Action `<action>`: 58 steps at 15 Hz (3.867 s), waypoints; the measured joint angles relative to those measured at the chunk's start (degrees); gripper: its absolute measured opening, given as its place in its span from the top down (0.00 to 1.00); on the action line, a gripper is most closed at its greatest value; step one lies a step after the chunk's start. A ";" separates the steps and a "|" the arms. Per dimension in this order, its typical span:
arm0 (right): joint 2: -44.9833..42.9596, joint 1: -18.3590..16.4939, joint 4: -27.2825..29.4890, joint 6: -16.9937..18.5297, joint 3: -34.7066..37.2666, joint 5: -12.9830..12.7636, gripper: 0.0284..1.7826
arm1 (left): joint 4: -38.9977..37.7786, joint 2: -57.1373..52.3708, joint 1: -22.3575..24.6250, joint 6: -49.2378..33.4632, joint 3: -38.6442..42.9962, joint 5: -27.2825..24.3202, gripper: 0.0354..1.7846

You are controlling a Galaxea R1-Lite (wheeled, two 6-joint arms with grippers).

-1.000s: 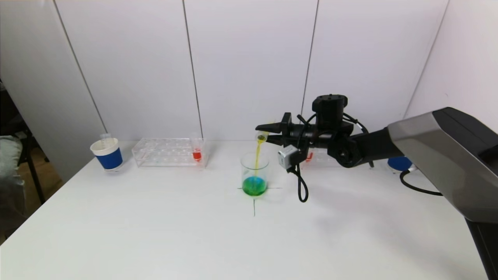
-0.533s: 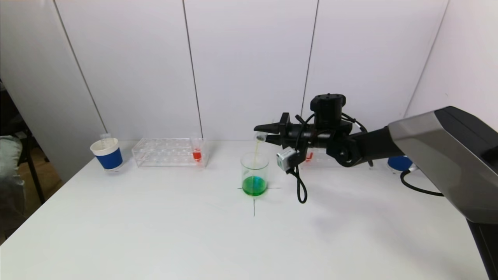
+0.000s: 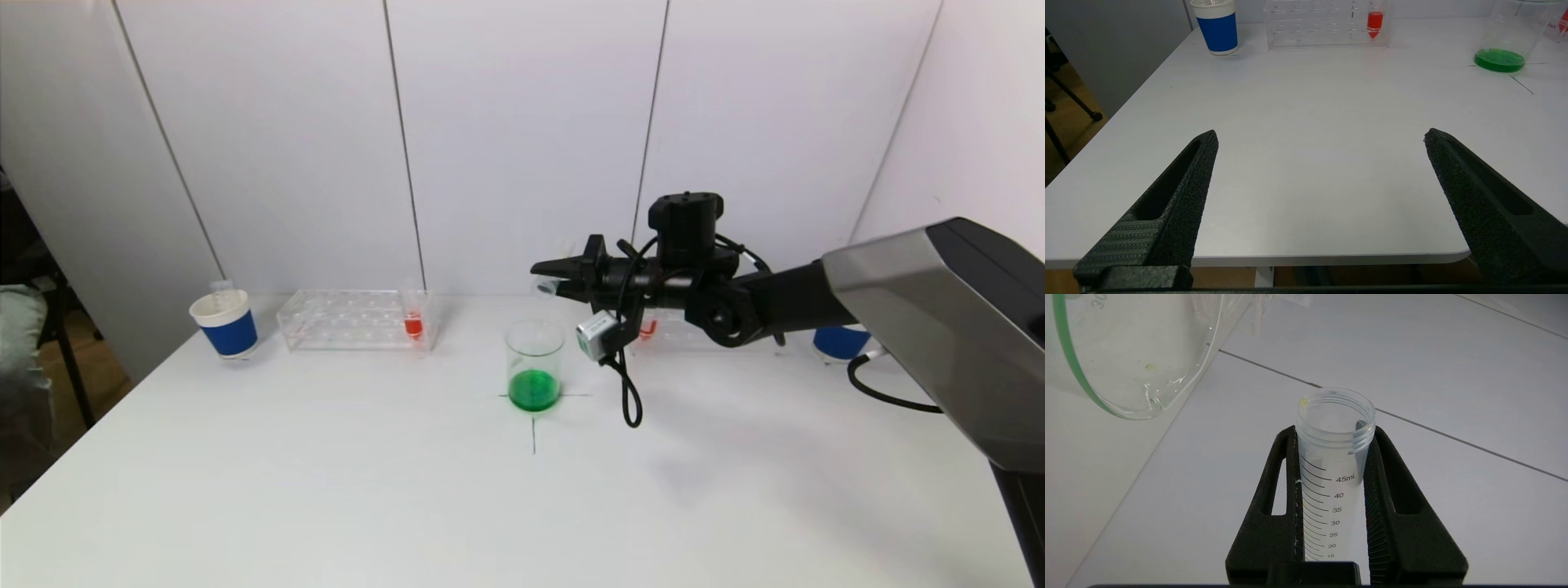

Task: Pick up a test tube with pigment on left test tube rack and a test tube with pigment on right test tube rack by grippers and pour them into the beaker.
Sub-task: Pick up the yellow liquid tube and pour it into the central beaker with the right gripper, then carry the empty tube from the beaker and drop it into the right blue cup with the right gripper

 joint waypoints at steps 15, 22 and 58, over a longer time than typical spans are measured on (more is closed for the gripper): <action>-2.84 -2.01 10.62 17.70 -2.08 -1.38 0.74 | 0.00 0.00 0.02 0.02 0.00 0.02 0.01; -3.08 -5.51 16.10 30.56 -10.93 -2.27 0.74 | -0.02 0.00 0.02 0.02 0.00 0.00 0.01; -16.09 -33.41 19.49 113.40 -12.01 -26.75 0.74 | 0.00 0.00 0.00 0.05 0.00 0.00 0.01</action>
